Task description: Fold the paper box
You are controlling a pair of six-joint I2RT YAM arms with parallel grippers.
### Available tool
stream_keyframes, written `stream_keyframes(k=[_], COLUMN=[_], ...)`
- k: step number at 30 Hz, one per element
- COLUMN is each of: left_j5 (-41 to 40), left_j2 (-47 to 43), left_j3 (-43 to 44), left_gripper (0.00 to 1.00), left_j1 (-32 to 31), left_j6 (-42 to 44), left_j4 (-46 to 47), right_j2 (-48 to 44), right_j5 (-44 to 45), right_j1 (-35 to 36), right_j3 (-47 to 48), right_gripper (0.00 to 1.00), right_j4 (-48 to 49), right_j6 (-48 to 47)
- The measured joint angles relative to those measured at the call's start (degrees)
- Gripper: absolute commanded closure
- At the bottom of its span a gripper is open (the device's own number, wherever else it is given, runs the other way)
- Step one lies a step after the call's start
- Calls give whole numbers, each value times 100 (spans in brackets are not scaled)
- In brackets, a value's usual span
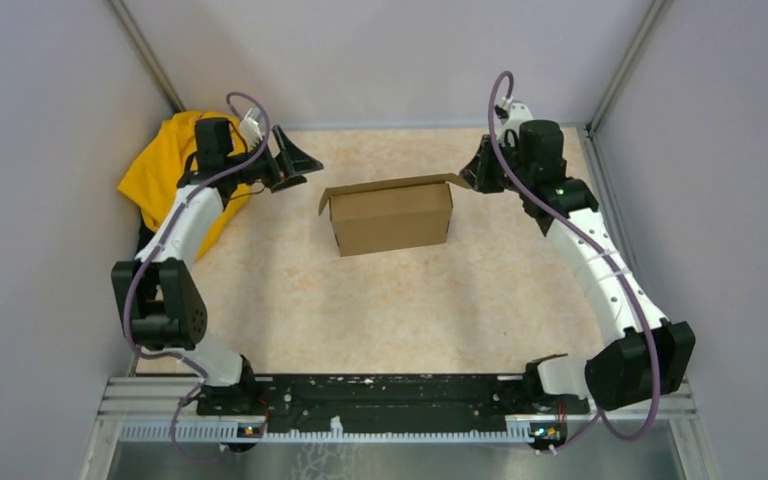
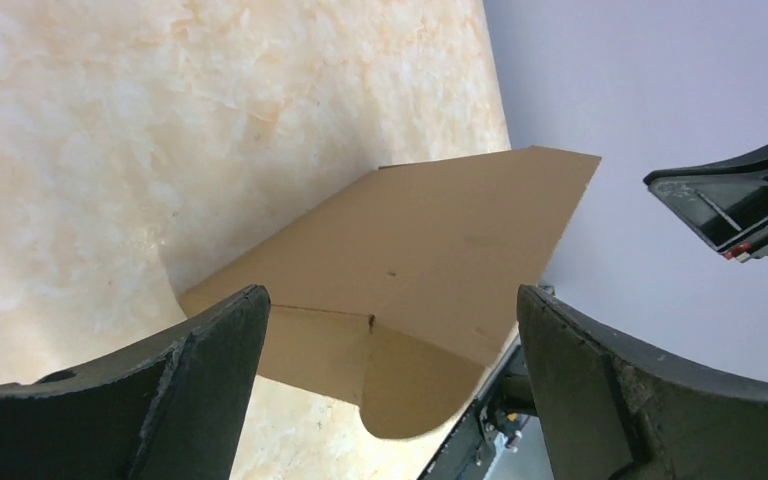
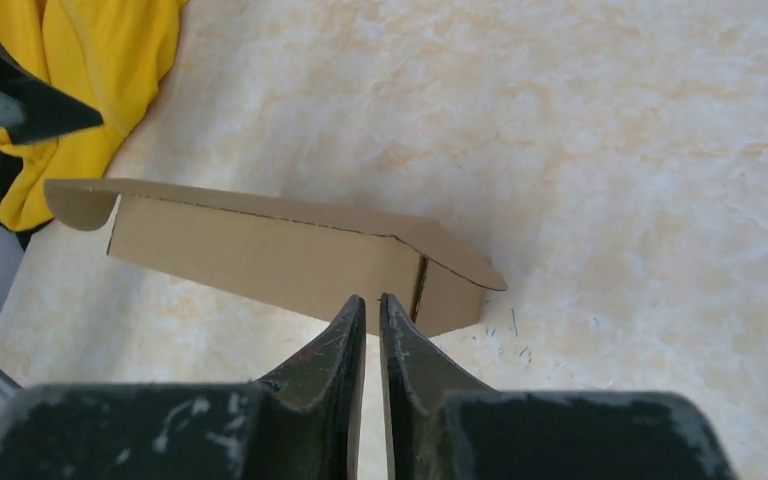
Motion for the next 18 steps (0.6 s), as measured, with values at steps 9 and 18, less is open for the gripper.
stream_keyframes(k=[9, 18], left_j5=[-1145, -1580], left_j2=[-1880, -2789], left_j3=[-420, -461], left_gripper=[1, 1], left_j1=[-7, -39], left_j6=[398, 570], left_j4=[-192, -428], right_j2=[-63, -168], right_j5=[210, 378], right_j1=[260, 605], right_j3=[-13, 232], right_gripper=[2, 1], right_j4=[-295, -496], right_j6=[-507, -1032])
